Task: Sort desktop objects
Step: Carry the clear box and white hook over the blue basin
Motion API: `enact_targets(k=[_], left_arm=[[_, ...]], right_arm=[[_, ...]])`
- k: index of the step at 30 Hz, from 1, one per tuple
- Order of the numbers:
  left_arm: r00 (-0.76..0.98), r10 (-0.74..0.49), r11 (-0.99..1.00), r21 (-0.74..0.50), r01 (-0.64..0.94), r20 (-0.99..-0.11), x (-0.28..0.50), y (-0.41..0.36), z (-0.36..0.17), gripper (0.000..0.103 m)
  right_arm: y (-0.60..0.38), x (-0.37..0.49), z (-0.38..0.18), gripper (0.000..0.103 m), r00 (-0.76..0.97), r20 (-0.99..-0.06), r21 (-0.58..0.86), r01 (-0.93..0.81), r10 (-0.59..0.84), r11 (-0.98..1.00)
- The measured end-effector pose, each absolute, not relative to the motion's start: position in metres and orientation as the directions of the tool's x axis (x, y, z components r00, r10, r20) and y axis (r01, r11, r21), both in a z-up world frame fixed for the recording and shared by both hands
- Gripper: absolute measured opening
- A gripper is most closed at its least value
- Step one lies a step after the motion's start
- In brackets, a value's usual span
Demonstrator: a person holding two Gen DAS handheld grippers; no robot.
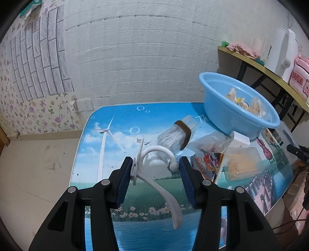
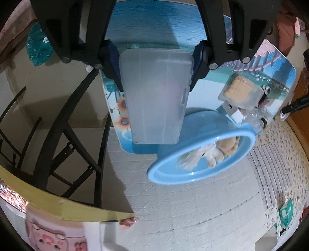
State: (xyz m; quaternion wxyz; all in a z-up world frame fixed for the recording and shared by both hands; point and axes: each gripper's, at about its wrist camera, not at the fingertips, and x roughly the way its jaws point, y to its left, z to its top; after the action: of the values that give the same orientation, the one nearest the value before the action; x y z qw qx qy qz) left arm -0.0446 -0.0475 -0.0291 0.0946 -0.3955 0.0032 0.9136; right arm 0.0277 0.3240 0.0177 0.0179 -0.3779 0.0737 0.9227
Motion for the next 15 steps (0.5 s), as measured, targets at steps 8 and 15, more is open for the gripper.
enact_targets(k=[8, 15], left_arm=[[-0.684, 0.207, -0.973, -0.077, -0.216, -0.699, -0.040, -0.030, -0.011, 0.048], [-0.682, 0.256, -0.961, -0.105, -0.255, -0.685, -0.041, -0.014, 0.002, 0.048]], right_arm=[[0.332, 0.033, 0.034, 0.059, -0.749, -0.663, 0.135, -0.121, 0.001, -0.984], [0.335, 0.041, 0.048, 0.059, -0.794, -0.606, 0.201, -0.086, -0.055, -0.976]])
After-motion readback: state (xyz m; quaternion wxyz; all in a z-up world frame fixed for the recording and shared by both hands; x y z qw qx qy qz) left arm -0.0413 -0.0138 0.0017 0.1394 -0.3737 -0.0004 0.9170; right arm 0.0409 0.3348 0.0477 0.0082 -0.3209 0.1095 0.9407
